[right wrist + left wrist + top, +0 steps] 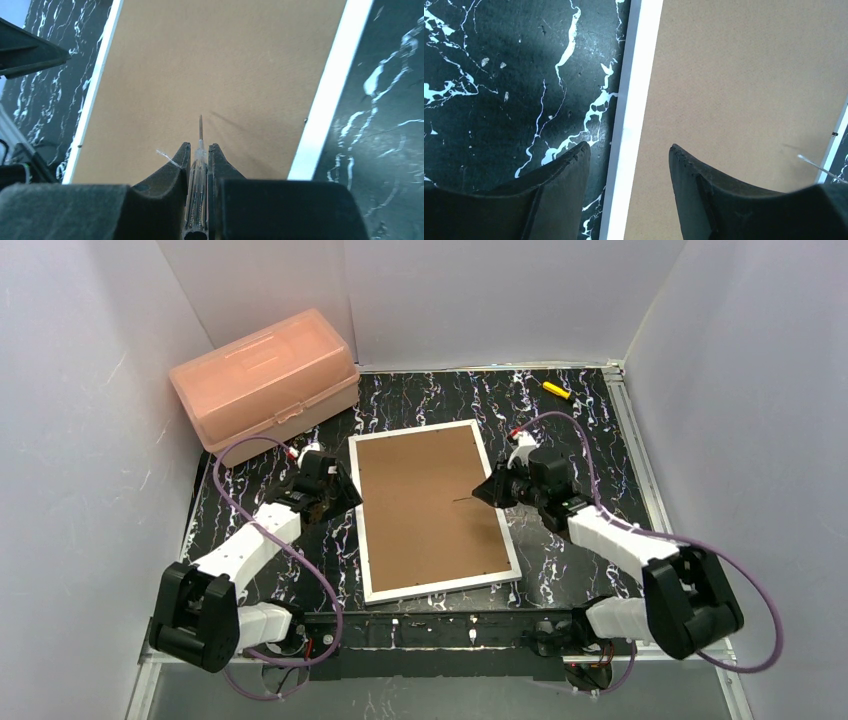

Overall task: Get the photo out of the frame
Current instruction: Adjust the screwdriver, then adjust the photo frame at the center of the board, then release the photo frame item from the photo frame, then adjust the screwdriver.

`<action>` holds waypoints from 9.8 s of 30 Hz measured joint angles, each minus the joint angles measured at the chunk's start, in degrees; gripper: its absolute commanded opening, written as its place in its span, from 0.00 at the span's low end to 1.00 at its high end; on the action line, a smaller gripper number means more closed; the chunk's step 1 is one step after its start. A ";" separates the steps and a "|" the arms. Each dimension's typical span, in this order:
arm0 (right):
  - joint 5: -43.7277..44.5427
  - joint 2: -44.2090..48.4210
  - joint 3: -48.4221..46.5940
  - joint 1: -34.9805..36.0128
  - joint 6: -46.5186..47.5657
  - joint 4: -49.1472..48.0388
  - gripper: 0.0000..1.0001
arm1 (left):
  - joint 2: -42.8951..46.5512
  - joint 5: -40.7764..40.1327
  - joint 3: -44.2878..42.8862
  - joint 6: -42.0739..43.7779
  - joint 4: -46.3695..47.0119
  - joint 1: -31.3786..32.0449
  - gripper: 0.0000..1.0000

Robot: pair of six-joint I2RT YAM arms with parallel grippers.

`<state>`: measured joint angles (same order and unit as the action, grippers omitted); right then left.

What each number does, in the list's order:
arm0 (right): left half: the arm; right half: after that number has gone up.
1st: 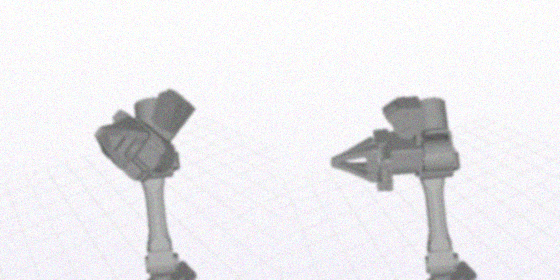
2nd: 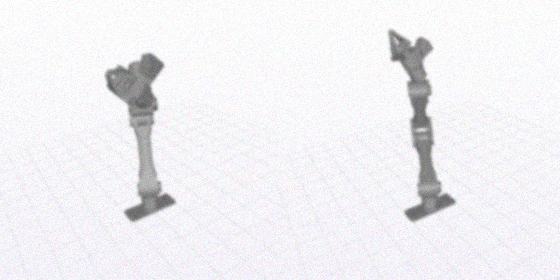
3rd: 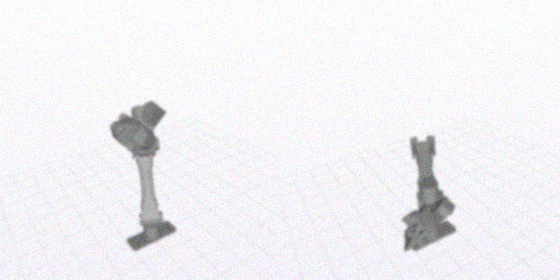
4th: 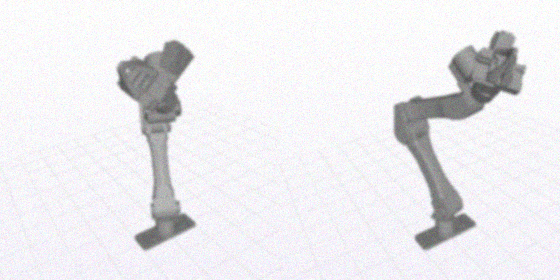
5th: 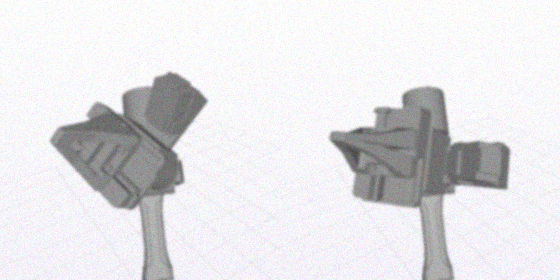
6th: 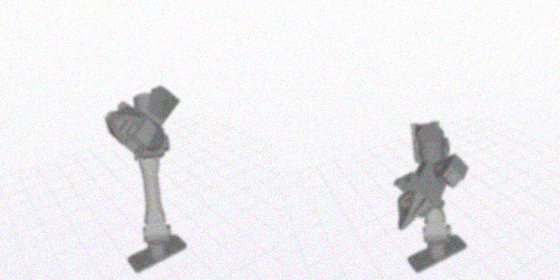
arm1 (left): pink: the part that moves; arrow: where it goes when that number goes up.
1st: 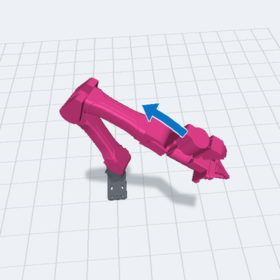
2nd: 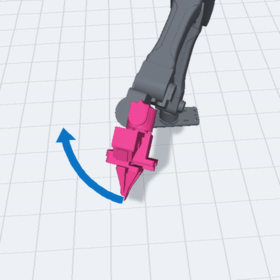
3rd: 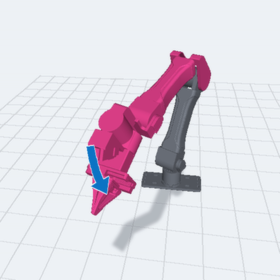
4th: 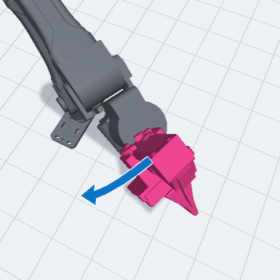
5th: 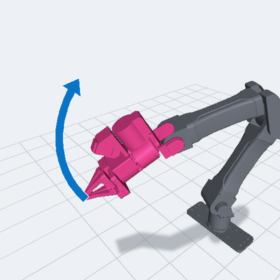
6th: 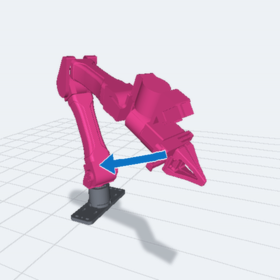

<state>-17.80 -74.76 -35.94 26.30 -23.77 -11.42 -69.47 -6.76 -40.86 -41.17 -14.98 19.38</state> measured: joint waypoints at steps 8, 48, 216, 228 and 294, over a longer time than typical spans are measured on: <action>6.67 5.07 4.24 1.68 5.27 -4.26 0.01 | -2.43 -1.44 0.02 1.20 3.23 0.26 0.55; 16.63 8.35 10.71 10.95 -0.07 -5.01 0.01 | -8.94 -1.31 -0.02 3.32 5.55 0.26 0.53; 6.23 -49.46 -58.55 9.94 -3.17 5.35 0.01 | -42.51 29.92 -26.88 1.49 18.51 -5.92 0.00; 16.24 -49.46 -59.21 13.33 -3.34 4.83 0.01 | -42.45 29.90 -26.56 1.07 19.04 -5.92 0.00; -5.33 -11.69 -32.11 10.36 -5.18 18.18 0.82 | -5.55 32.24 0.92 36.39 32.50 15.06 0.00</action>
<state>-23.14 -86.46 -68.05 36.67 -28.95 6.76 -75.02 25.47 -39.94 -4.78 17.52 34.44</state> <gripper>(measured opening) 0.495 0.020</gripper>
